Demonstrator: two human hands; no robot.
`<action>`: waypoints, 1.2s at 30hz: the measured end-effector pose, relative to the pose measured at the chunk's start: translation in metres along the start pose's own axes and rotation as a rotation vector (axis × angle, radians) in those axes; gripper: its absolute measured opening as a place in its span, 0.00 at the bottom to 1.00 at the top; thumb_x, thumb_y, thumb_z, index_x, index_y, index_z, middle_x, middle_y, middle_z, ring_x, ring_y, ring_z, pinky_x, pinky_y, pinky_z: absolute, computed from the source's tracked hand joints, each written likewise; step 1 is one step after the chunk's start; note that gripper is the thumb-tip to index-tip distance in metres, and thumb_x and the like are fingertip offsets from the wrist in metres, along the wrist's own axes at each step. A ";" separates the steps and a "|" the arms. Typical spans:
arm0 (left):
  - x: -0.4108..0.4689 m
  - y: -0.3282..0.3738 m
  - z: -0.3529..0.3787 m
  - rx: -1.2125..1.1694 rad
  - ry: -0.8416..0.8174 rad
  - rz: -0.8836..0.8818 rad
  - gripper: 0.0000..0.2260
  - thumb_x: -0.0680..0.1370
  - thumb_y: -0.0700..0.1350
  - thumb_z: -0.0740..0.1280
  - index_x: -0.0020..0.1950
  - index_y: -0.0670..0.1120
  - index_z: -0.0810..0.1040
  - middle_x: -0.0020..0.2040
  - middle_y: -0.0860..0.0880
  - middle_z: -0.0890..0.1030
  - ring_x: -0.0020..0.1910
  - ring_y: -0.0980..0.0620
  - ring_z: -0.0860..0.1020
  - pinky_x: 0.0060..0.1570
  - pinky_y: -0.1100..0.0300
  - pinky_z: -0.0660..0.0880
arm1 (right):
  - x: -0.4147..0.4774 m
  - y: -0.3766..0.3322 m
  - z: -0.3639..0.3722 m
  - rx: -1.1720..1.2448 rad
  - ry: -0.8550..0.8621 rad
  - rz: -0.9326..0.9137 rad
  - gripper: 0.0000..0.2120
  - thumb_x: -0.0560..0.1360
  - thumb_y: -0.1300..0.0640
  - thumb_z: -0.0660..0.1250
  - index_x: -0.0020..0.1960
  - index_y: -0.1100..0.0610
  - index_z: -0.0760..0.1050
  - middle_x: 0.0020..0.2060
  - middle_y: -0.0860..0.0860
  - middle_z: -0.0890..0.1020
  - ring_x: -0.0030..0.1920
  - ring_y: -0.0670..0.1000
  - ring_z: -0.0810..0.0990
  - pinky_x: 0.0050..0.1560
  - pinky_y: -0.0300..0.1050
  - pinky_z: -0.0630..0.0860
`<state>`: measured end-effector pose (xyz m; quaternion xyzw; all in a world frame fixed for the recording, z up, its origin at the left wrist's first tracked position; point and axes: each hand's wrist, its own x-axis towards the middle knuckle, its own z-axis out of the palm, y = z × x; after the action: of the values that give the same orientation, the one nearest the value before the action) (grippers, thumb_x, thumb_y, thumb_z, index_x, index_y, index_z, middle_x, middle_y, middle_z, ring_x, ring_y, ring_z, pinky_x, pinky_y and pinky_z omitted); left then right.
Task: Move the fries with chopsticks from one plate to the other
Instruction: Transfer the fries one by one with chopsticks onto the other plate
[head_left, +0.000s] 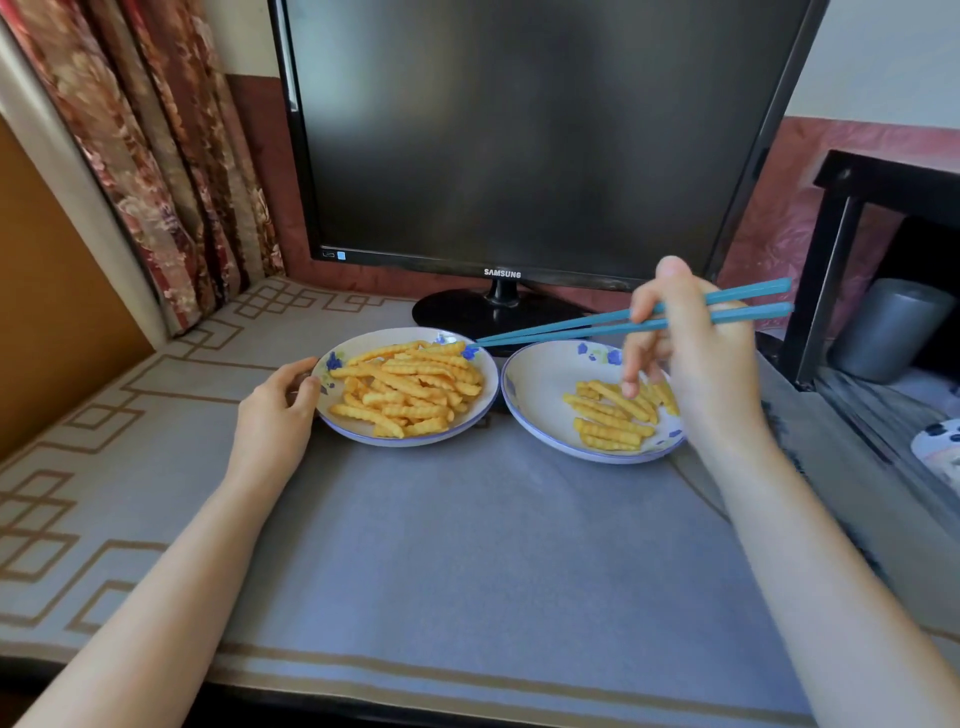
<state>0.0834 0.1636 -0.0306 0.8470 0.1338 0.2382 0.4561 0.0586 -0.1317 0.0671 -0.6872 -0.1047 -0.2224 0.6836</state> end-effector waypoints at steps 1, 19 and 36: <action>0.000 0.000 0.000 0.000 0.000 0.001 0.14 0.80 0.43 0.58 0.64 0.46 0.76 0.59 0.46 0.79 0.51 0.57 0.70 0.50 0.64 0.64 | 0.004 0.000 -0.011 -0.030 0.010 0.005 0.19 0.82 0.56 0.55 0.34 0.59 0.68 0.17 0.52 0.71 0.16 0.52 0.68 0.23 0.42 0.56; 0.001 -0.003 0.000 -0.009 -0.016 -0.026 0.15 0.80 0.44 0.58 0.65 0.47 0.76 0.58 0.48 0.80 0.51 0.56 0.72 0.51 0.63 0.64 | 0.007 0.004 -0.084 -0.234 0.122 0.117 0.18 0.82 0.54 0.55 0.36 0.59 0.69 0.16 0.54 0.71 0.15 0.50 0.65 0.18 0.31 0.61; 0.000 -0.001 -0.001 -0.016 -0.016 -0.026 0.15 0.80 0.44 0.58 0.65 0.47 0.75 0.59 0.47 0.79 0.52 0.57 0.71 0.52 0.63 0.65 | 0.004 0.008 -0.057 -0.100 0.274 0.028 0.19 0.82 0.51 0.56 0.34 0.57 0.67 0.17 0.50 0.69 0.16 0.49 0.70 0.21 0.40 0.56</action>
<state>0.0828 0.1644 -0.0314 0.8434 0.1390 0.2266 0.4668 0.0566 -0.1885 0.0595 -0.6849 0.0102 -0.3094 0.6596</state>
